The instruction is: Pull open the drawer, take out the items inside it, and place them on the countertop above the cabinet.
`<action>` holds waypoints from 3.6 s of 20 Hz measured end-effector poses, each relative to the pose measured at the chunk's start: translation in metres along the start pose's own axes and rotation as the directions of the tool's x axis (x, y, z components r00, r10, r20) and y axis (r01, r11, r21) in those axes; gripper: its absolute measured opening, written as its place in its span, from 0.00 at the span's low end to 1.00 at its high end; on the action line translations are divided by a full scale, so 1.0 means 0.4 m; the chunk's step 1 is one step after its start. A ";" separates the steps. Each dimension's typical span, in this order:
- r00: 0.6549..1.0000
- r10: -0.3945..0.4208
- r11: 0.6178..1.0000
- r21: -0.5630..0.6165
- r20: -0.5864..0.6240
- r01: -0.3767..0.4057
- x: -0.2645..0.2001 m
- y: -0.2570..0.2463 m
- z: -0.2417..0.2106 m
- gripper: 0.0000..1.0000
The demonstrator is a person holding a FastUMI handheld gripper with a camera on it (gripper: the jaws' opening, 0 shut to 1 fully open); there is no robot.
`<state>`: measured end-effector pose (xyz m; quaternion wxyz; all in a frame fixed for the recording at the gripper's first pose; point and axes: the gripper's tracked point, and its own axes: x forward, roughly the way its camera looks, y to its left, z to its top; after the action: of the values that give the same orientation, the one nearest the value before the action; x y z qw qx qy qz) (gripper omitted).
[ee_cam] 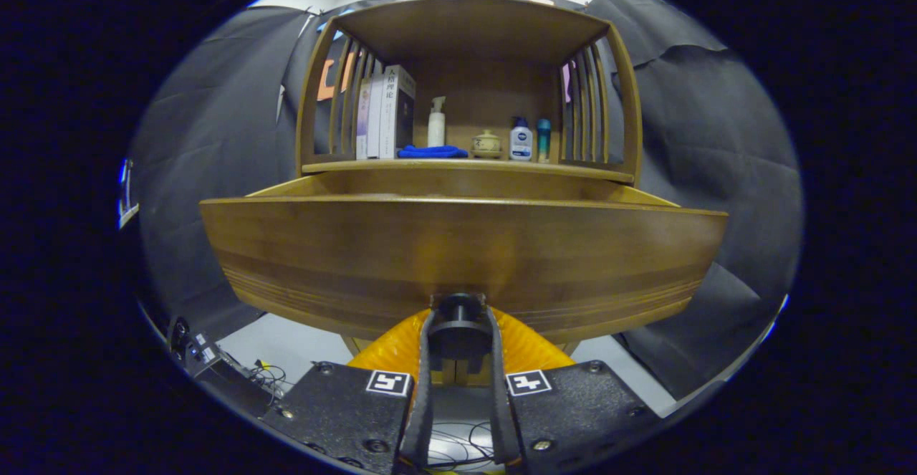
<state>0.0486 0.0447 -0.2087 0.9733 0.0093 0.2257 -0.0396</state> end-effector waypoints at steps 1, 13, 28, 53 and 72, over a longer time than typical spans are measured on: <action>1.000 0.002 1.000 0.000 -0.019 -0.002 0.000 0.001 -0.002 0.36; 0.990 0.121 0.992 0.020 0.078 -0.123 -0.113 0.024 0.252 0.96; 0.858 0.217 0.976 0.087 -0.466 -0.199 0.109 0.055 0.220 0.98; 0.583 0.047 0.993 0.103 -0.811 0.064 0.275 0.011 0.080 0.55; 0.744 0.077 0.995 0.094 -0.664 -0.019 0.214 0.019 0.353 0.46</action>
<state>0.1878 0.0410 -0.1194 0.8280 0.0679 0.5563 -0.0176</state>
